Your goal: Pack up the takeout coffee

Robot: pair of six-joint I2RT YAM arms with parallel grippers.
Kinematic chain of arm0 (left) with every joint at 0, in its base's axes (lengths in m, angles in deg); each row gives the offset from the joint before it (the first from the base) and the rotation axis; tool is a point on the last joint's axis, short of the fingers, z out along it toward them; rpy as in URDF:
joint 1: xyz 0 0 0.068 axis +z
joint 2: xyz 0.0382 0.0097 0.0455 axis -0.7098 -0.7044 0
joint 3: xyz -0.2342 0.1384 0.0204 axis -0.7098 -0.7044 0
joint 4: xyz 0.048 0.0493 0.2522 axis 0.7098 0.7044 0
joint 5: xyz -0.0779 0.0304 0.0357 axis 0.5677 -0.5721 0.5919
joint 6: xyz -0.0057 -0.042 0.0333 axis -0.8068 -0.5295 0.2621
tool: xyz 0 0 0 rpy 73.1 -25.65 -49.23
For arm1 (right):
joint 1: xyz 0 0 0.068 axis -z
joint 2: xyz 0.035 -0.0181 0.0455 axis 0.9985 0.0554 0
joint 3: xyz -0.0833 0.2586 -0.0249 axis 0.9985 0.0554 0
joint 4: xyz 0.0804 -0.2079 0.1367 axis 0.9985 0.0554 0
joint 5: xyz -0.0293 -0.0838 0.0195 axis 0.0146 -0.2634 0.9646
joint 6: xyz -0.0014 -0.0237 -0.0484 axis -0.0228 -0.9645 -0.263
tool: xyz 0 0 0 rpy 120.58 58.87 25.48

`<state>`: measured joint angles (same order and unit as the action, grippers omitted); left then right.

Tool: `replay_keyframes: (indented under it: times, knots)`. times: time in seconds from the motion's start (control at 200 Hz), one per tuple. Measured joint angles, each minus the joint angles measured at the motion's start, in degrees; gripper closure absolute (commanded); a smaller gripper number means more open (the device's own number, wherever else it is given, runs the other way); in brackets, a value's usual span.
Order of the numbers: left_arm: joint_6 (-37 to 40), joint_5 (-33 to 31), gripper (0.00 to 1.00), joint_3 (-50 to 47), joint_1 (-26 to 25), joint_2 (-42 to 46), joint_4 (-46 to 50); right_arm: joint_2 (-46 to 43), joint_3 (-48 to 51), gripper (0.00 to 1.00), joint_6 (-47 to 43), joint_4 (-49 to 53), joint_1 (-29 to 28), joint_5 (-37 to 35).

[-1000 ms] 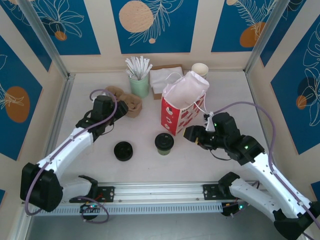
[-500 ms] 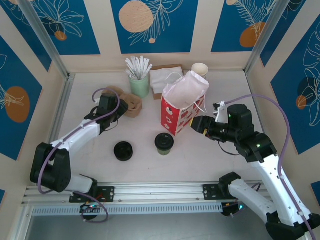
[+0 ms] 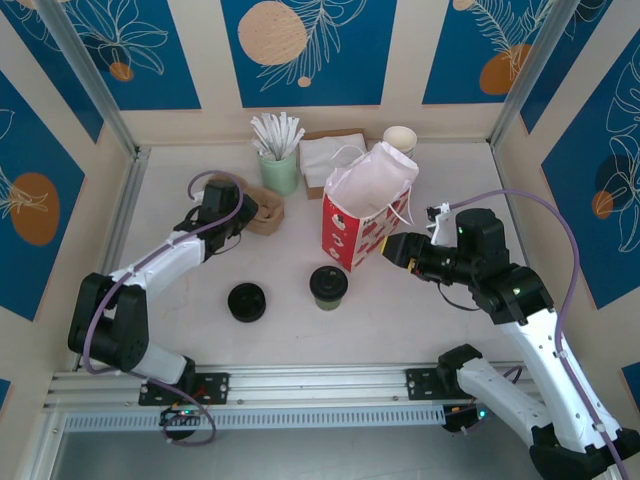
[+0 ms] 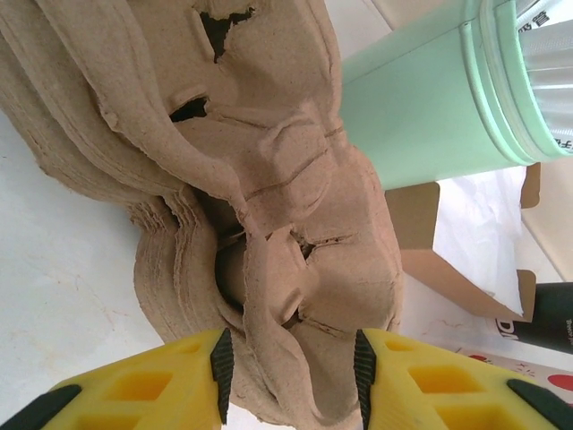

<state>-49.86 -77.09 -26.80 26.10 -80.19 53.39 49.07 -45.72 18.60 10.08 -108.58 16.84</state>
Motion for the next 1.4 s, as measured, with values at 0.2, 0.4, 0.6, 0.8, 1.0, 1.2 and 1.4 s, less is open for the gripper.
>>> replay_keyframes:
  times: [0.2,0.4,0.6,0.8,1.0,1.2,1.4]
  knots:
    - [-0.5,0.0,0.63,0.13,0.0,-1.62,-0.72,0.0,0.11,0.44,-0.02,0.0,0.85,0.46]
    - [-1.11,0.0,0.69,0.2,0.0,-3.45,-1.29,0.07,0.55,0.44,-0.02,0.02,1.84,1.33]
    - [-1.81,0.04,0.82,1.01,0.0,-4.37,-1.66,0.07,0.96,0.44,-0.28,-0.02,2.8,2.03]
    - [-2.34,0.24,0.88,1.05,0.0,-4.39,-3.04,0.07,1.7,0.43,-0.44,-0.07,3.76,2.95]
    - [-3.52,0.46,0.93,1.05,0.0,-4.24,-4.61,0.04,2.08,0.43,-0.44,-0.02,4.55,3.39]
    - [-3.34,0.39,0.97,1.05,0.0,-0.37,-4.87,0.04,2.08,0.44,-0.44,-0.04,5.05,3.76]
    - [-1.95,-0.48,0.98,1.01,0.0,9.99,-4.07,0.04,2.08,0.44,-0.92,-0.87,5.27,5.11]
